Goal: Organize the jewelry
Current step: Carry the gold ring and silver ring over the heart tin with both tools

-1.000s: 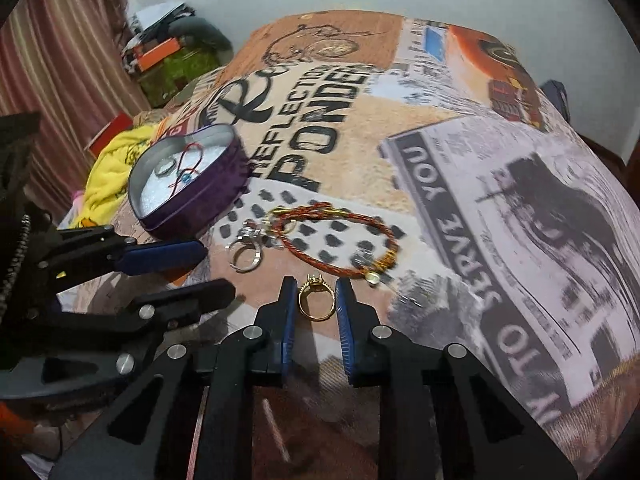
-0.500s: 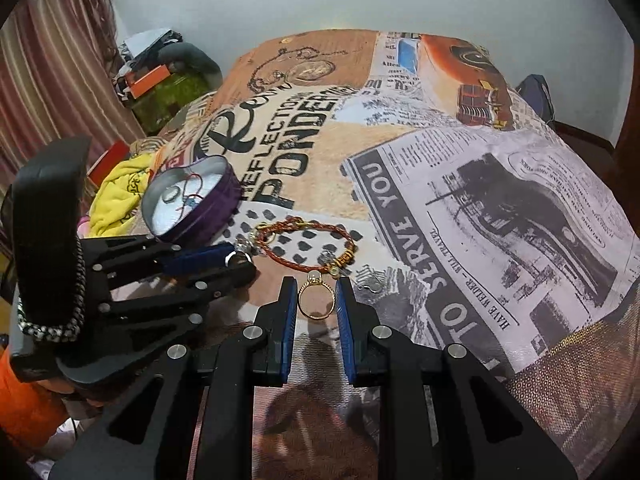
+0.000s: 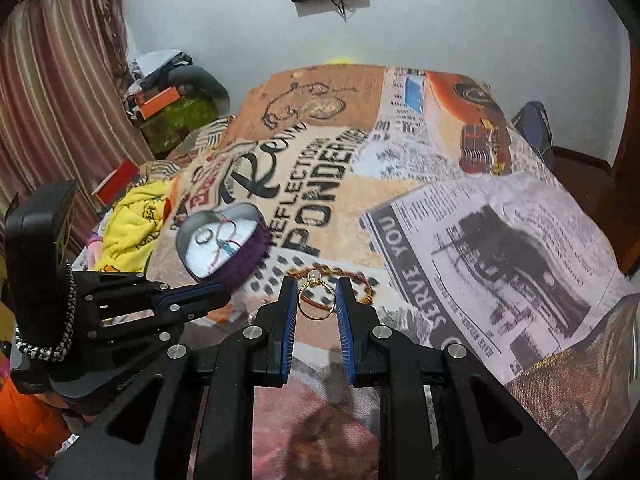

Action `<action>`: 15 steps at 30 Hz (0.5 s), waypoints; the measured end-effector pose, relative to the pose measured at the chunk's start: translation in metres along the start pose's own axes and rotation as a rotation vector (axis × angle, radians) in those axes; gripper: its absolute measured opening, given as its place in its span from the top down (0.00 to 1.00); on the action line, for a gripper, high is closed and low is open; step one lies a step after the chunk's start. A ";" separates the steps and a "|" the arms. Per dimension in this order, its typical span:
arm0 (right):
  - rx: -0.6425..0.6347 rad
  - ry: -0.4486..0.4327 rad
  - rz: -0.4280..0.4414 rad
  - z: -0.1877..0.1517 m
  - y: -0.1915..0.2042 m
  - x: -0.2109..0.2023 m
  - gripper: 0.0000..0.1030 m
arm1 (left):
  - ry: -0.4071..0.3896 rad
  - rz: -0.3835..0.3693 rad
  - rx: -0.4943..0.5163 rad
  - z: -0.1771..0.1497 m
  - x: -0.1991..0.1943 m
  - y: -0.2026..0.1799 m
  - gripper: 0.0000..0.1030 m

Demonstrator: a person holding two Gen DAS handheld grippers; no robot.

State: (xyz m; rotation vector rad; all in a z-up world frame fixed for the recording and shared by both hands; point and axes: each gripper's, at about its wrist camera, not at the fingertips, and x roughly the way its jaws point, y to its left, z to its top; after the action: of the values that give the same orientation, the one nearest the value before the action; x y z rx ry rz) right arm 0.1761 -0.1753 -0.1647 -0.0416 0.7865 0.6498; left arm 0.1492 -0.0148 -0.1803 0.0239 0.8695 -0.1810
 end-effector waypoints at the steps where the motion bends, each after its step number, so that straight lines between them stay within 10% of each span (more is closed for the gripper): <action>1: -0.001 -0.003 0.001 0.000 0.001 -0.001 0.83 | -0.002 -0.002 -0.004 0.000 -0.003 0.003 1.00; 7: 0.004 -0.016 0.000 0.001 0.005 -0.006 0.83 | 0.002 -0.014 -0.028 -0.007 -0.006 0.013 0.98; 12: 0.016 0.003 -0.001 -0.003 0.004 -0.005 0.83 | 0.056 -0.063 -0.027 -0.010 0.011 0.007 0.62; 15: 0.020 0.005 -0.005 -0.005 0.002 -0.006 0.83 | 0.075 -0.054 0.011 -0.011 0.022 -0.005 0.59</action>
State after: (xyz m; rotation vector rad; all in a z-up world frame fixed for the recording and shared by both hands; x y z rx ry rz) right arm 0.1687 -0.1786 -0.1637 -0.0267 0.7972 0.6370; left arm 0.1539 -0.0215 -0.2042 0.0171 0.9442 -0.2365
